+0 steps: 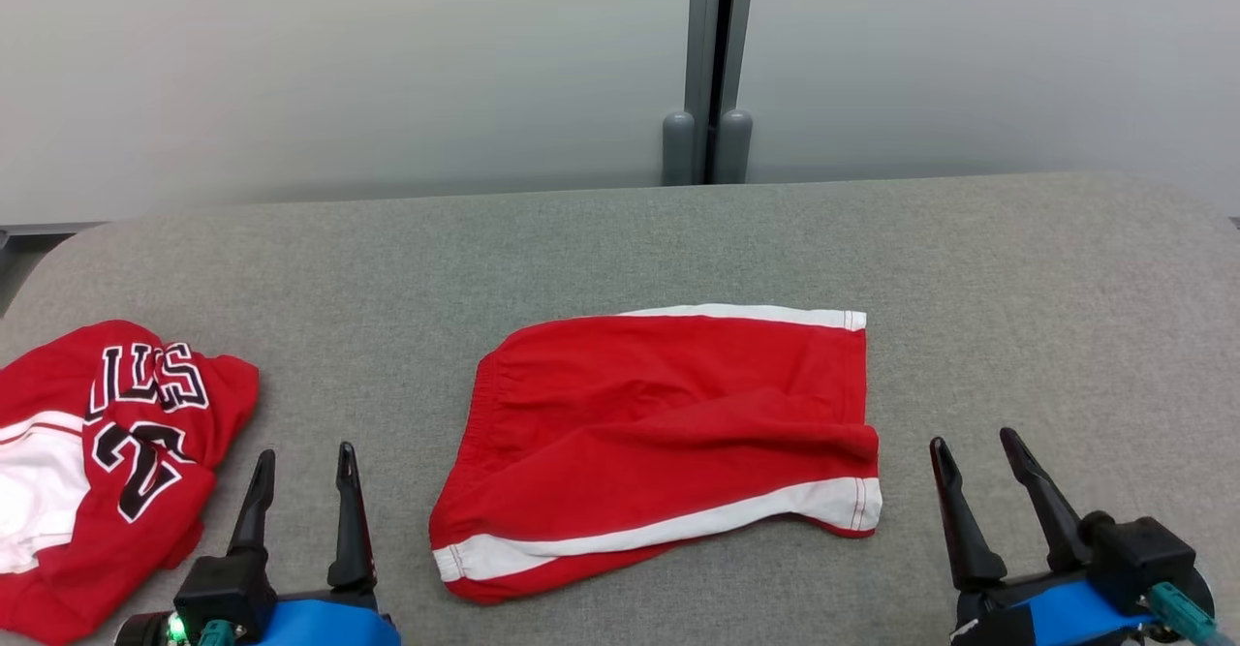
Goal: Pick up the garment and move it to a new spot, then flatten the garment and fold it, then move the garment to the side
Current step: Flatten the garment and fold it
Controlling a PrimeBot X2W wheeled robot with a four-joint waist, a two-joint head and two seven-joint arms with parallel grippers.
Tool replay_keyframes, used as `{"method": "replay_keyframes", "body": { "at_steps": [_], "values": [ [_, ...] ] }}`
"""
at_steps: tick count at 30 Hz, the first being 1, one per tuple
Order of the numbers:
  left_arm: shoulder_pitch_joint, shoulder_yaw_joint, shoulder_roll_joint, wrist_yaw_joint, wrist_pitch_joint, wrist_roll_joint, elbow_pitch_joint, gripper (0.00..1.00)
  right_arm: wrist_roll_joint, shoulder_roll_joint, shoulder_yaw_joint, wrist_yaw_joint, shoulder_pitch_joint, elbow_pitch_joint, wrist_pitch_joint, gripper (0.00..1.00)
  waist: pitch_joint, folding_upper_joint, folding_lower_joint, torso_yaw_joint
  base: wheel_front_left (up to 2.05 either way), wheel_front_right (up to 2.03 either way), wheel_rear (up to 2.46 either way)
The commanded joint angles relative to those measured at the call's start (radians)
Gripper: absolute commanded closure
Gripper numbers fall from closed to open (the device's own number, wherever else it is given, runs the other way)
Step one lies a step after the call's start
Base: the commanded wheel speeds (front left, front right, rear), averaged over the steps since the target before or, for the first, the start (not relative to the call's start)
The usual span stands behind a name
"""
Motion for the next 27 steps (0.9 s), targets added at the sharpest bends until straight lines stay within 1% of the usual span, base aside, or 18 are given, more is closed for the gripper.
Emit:
{"method": "replay_keyframes", "body": {
  "at_steps": [1,9,20,24,27],
  "values": [
    [0.007,0.002,0.003,0.007,-0.003,0.009,0.006,0.00,-0.012,0.008,-0.007,0.001,0.018,0.000,-0.004,0.00,-0.004,0.0000,0.0000,0.000,0.00,0.00,0.00],
    [0.017,0.014,0.021,0.009,-0.003,0.015,0.032,0.00,-0.034,0.031,-0.034,0.001,0.041,0.020,0.001,0.00,-0.021,0.0000,0.0000,0.001,0.00,0.00,0.00],
    [0.026,0.004,0.016,0.022,-0.003,0.018,0.023,0.00,-0.042,0.035,-0.027,0.001,0.049,0.021,0.020,0.00,-0.032,0.0000,0.0000,0.008,0.00,0.00,0.00],
    [0.026,-0.005,0.013,0.005,-0.003,0.002,0.030,0.00,-0.035,0.028,-0.018,0.001,0.049,0.040,0.043,0.00,-0.031,0.0000,0.0000,0.010,0.00,0.00,0.00],
    [0.026,-0.034,0.011,-0.010,-0.003,0.011,0.041,0.00,-0.037,0.016,0.000,0.001,0.037,0.056,0.061,0.00,-0.024,0.0000,0.0000,0.013,0.00,0.00,0.00]
  ]
}}
